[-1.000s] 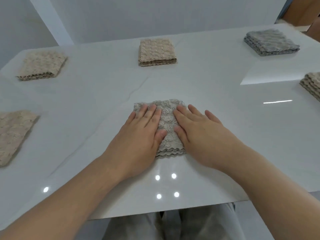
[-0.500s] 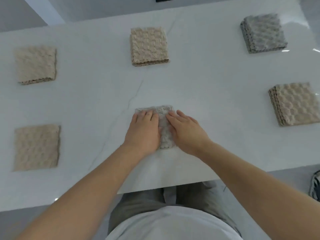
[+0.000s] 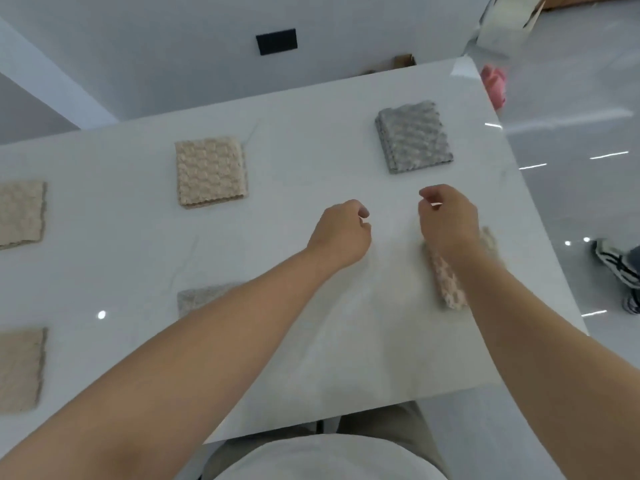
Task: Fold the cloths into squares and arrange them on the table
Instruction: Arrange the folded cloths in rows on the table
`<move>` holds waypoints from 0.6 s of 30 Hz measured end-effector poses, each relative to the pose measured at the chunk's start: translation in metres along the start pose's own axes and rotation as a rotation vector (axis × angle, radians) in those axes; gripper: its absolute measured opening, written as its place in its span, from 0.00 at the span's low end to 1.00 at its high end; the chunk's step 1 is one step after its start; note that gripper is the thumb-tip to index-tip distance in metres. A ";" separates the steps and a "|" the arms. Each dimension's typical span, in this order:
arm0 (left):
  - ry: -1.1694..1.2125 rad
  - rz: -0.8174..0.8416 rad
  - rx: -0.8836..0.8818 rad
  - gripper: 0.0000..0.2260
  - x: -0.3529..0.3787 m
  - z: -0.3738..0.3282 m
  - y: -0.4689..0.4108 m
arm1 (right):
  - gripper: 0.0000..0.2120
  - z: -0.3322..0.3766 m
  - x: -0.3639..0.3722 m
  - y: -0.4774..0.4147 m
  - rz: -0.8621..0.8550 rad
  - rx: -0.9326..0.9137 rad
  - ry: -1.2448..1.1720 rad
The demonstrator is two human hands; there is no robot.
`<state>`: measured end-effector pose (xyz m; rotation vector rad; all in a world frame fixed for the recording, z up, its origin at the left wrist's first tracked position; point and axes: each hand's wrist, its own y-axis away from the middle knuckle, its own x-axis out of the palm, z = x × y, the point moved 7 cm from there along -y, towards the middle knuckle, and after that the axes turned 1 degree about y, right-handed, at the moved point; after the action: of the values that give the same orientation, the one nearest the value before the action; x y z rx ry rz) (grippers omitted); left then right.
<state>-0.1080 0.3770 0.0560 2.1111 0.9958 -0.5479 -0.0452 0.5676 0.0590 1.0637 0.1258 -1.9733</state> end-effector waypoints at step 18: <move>0.195 -0.386 -0.387 0.13 0.014 -0.050 -0.210 | 0.11 -0.022 -0.005 -0.245 0.154 -0.040 0.042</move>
<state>-0.2621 0.5130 -0.0115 1.6574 1.5052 -0.3011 -0.2087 0.7328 -0.0222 1.0577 0.1026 -1.8042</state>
